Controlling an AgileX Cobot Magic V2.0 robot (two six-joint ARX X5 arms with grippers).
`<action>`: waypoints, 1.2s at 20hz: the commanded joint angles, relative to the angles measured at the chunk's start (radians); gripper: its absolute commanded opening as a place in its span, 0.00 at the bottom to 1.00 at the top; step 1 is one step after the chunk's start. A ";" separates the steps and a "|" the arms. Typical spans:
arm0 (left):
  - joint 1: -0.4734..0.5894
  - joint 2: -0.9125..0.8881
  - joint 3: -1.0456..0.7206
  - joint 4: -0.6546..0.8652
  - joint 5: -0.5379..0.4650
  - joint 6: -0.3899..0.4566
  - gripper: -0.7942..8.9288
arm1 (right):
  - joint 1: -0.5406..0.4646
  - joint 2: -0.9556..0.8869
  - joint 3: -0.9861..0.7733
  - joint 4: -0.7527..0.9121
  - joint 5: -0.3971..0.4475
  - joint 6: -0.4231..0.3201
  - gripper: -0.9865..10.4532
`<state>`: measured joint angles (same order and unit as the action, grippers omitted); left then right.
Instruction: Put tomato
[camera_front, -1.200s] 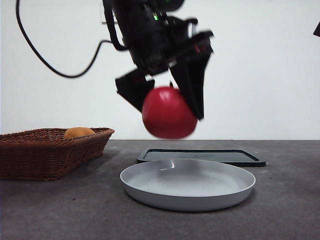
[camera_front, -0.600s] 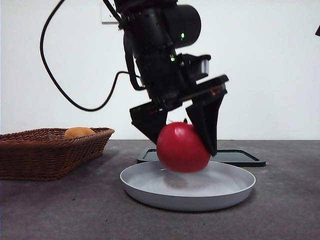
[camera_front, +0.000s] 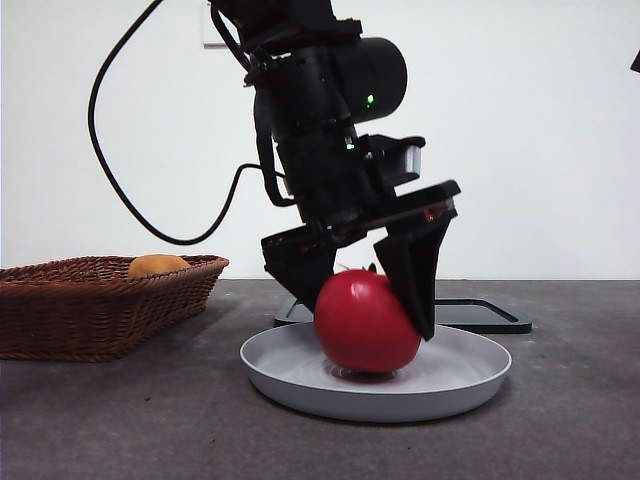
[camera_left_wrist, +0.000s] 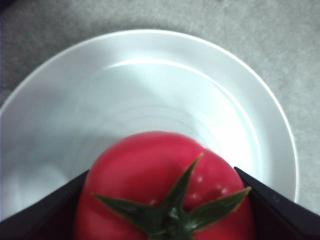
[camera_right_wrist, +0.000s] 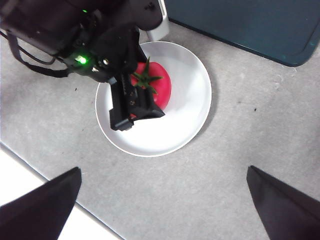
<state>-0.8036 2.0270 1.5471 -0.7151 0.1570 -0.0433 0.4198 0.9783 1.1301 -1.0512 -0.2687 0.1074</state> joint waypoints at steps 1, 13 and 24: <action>-0.013 0.034 0.013 -0.001 0.001 -0.003 0.43 | 0.008 0.005 0.016 0.003 -0.004 -0.010 0.62; -0.013 0.017 0.068 -0.065 0.000 -0.003 0.78 | 0.008 0.005 0.016 0.006 -0.003 -0.010 0.62; -0.015 -0.319 0.115 -0.298 0.000 -0.014 0.78 | 0.008 0.007 0.016 0.080 -0.004 -0.001 0.62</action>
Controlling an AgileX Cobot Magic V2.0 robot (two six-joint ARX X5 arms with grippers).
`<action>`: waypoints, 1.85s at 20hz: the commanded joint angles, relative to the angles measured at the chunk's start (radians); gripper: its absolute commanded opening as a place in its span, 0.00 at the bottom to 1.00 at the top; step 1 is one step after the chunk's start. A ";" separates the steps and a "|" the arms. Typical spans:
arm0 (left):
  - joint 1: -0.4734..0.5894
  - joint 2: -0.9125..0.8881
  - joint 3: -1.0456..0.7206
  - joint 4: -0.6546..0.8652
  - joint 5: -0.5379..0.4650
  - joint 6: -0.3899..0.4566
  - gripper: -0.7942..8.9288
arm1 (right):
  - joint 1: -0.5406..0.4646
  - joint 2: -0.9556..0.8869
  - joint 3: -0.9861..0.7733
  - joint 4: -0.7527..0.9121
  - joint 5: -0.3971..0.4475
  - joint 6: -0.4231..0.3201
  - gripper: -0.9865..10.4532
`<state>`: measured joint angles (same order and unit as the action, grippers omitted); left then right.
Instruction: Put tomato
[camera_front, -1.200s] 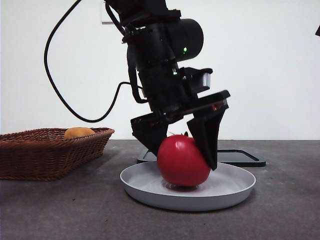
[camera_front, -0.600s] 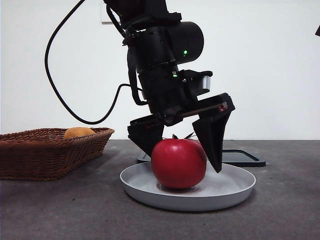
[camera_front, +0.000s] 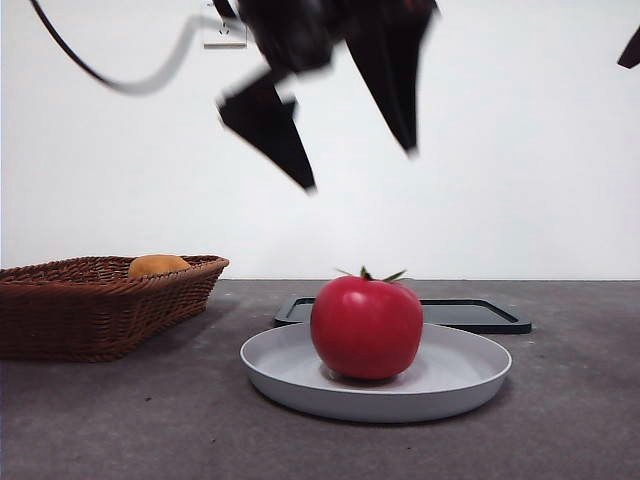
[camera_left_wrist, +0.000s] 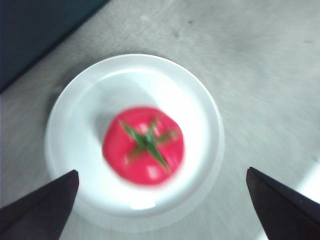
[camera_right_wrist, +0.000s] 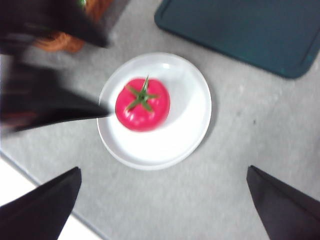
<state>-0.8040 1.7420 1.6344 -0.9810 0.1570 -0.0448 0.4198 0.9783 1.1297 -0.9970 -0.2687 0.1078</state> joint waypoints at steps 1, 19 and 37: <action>-0.014 -0.074 0.028 -0.056 0.000 -0.012 0.78 | 0.008 0.007 0.016 0.041 -0.004 0.004 0.62; -0.008 -0.734 -0.101 -0.313 -0.008 -0.064 0.78 | 0.230 0.313 0.017 0.412 0.019 0.151 0.62; -0.008 -1.066 -0.457 -0.305 -0.136 -0.234 0.78 | 0.277 0.777 0.017 0.466 0.094 0.146 0.62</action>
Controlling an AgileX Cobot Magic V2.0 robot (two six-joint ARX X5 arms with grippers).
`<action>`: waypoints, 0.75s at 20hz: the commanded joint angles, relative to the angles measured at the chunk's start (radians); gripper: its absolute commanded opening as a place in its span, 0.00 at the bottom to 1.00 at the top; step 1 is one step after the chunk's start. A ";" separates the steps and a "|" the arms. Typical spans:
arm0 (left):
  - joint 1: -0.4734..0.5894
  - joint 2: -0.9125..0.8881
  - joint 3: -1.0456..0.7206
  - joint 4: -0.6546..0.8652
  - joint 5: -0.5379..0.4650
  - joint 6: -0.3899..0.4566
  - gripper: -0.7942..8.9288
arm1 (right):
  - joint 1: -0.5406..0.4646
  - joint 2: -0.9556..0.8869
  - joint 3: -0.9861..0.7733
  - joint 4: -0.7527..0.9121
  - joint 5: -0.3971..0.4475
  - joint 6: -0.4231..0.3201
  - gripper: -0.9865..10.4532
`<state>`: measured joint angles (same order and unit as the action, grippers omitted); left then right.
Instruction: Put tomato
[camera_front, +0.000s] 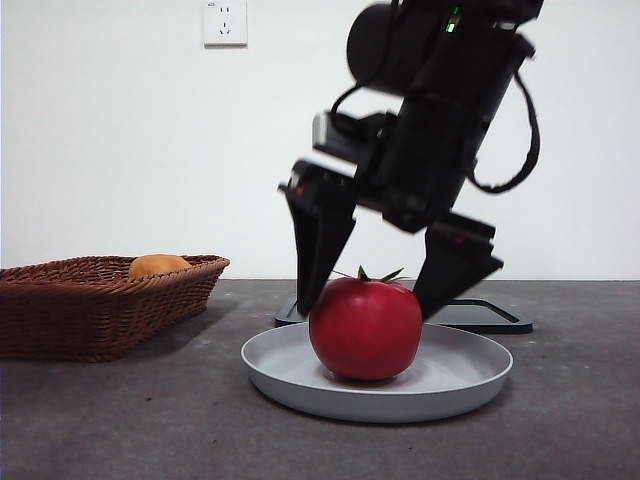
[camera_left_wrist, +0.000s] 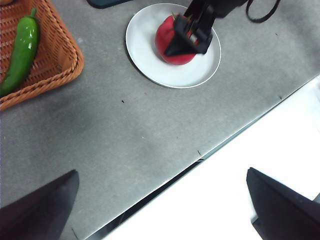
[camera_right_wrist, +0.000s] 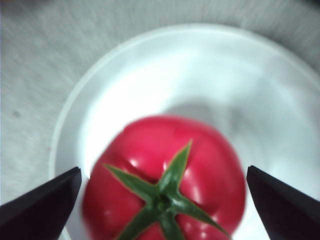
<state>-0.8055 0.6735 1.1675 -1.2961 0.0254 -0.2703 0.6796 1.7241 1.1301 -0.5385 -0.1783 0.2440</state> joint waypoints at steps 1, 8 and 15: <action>-0.006 0.003 0.010 0.010 -0.004 -0.008 0.78 | 0.021 0.043 0.017 0.006 0.004 0.010 0.62; -0.006 0.003 0.010 0.011 -0.005 -0.006 0.78 | 0.038 0.058 0.017 -0.002 0.026 0.011 0.45; -0.006 0.003 0.010 0.051 -0.076 0.006 0.78 | 0.037 0.058 0.086 -0.069 0.026 0.005 0.35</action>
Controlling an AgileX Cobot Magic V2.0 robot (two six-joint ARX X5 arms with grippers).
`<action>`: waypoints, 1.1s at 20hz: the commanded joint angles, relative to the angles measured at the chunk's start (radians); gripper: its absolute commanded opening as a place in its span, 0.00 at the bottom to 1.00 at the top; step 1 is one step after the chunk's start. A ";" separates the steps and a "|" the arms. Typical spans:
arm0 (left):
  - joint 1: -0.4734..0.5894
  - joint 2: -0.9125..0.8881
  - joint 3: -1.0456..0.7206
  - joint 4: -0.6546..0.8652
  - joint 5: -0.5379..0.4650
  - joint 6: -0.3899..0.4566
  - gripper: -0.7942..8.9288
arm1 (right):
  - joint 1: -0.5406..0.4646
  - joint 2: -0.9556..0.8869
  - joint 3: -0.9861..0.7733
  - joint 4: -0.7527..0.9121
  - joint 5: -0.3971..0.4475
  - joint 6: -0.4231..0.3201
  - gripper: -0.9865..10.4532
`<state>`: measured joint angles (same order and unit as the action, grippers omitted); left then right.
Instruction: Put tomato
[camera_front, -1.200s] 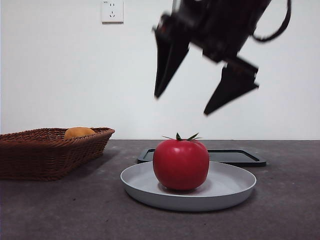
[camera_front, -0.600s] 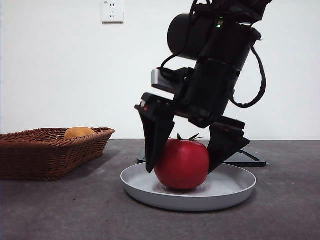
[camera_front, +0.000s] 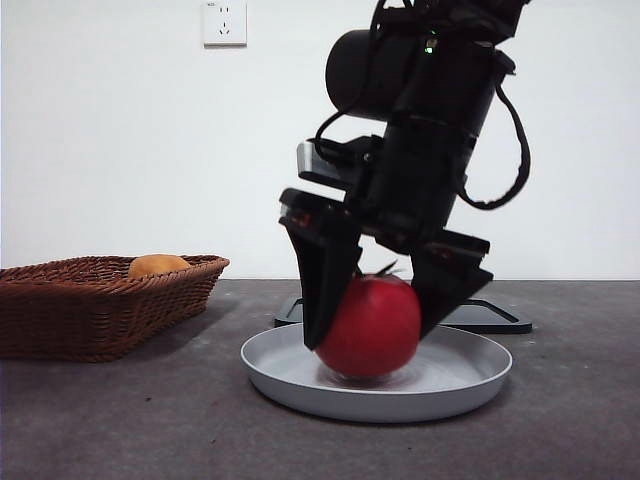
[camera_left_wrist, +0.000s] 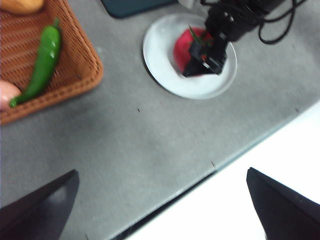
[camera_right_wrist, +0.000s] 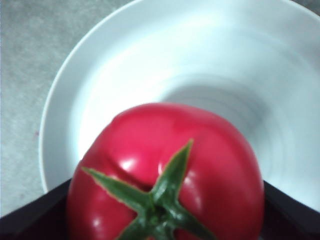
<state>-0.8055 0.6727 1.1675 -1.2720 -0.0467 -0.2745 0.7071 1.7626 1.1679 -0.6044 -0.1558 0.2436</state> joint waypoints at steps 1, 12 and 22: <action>-0.006 0.003 0.010 0.038 -0.003 0.012 0.78 | 0.008 0.019 0.072 -0.013 0.004 0.003 0.35; -0.006 0.006 0.010 0.164 -0.003 0.065 0.78 | -0.172 0.222 0.614 -0.266 0.065 -0.134 0.31; -0.006 0.009 0.010 0.197 -0.006 0.060 0.78 | -0.332 0.584 0.926 -0.299 0.070 -0.116 0.31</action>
<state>-0.8055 0.6739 1.1675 -1.0912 -0.0494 -0.2230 0.3691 2.3203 2.0655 -0.9085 -0.0826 0.1120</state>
